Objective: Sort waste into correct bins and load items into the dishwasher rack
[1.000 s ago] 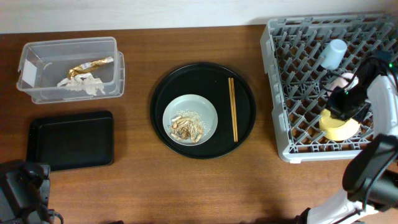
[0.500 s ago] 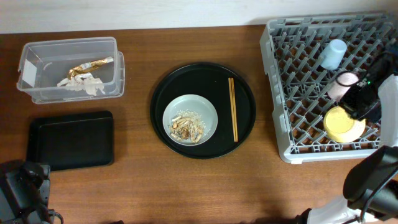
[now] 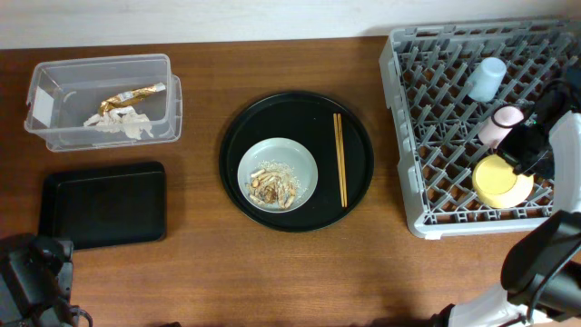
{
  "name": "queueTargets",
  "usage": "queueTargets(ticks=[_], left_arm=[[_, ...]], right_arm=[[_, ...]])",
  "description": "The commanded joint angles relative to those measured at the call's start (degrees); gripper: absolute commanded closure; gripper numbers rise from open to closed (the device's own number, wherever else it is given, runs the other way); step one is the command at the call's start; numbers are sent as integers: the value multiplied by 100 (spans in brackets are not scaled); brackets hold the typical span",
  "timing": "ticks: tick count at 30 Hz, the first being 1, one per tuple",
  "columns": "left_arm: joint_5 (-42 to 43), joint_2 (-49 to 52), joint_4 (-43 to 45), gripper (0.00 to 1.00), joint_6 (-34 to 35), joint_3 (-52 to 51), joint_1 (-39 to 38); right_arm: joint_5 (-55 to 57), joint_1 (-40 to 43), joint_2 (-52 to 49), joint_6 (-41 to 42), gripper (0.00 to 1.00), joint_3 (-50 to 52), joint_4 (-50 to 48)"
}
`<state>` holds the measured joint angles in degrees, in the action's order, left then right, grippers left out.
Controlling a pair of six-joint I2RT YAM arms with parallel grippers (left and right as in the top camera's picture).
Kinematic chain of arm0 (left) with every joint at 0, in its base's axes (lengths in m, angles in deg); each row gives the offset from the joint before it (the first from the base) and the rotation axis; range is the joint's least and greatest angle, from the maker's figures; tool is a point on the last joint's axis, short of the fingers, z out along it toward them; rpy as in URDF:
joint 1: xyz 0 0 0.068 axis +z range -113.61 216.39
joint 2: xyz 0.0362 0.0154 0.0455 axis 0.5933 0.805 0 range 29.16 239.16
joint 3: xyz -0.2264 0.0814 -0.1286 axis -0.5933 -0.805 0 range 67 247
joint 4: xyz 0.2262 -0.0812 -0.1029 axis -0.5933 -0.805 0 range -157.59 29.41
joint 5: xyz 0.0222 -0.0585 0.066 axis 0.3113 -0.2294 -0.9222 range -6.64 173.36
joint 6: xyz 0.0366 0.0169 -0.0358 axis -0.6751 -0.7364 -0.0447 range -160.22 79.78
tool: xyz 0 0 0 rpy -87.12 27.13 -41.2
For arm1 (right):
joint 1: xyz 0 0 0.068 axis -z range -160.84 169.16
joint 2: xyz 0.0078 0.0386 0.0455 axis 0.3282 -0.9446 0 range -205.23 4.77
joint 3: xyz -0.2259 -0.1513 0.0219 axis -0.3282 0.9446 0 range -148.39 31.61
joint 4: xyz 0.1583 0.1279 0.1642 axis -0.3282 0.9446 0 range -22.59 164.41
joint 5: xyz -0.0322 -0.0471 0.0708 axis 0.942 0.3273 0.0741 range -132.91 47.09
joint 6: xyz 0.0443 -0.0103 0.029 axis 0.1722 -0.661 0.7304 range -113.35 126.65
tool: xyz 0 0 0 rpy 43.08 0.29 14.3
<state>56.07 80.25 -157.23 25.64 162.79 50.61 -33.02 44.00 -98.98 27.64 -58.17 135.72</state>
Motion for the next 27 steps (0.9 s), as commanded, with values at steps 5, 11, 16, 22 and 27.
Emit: queueTargets(ticks=[5, 11, 16, 22, 27], left_arm=[[-81, 4, -4, 1, 68, -2, 20], [-81, 4, -4, 1, 68, -2, 20], [-81, 4, -4, 1, 68, -2, 20], [-81, 4, -4, 1, 68, -2, 20], [-81, 4, -4, 1, 68, -2, 20]], right_arm=[[901, 76, -452, 363, 94, 138, -107], [831, 227, -337, 354, 96, 101, -61], [-356, 63, 372, 164, 96, -409, 7], [-3943, -584, 1412, -1250, 49, -581, -809], [-3027, -1952, 1497, -1266, 16, -557, -789]])
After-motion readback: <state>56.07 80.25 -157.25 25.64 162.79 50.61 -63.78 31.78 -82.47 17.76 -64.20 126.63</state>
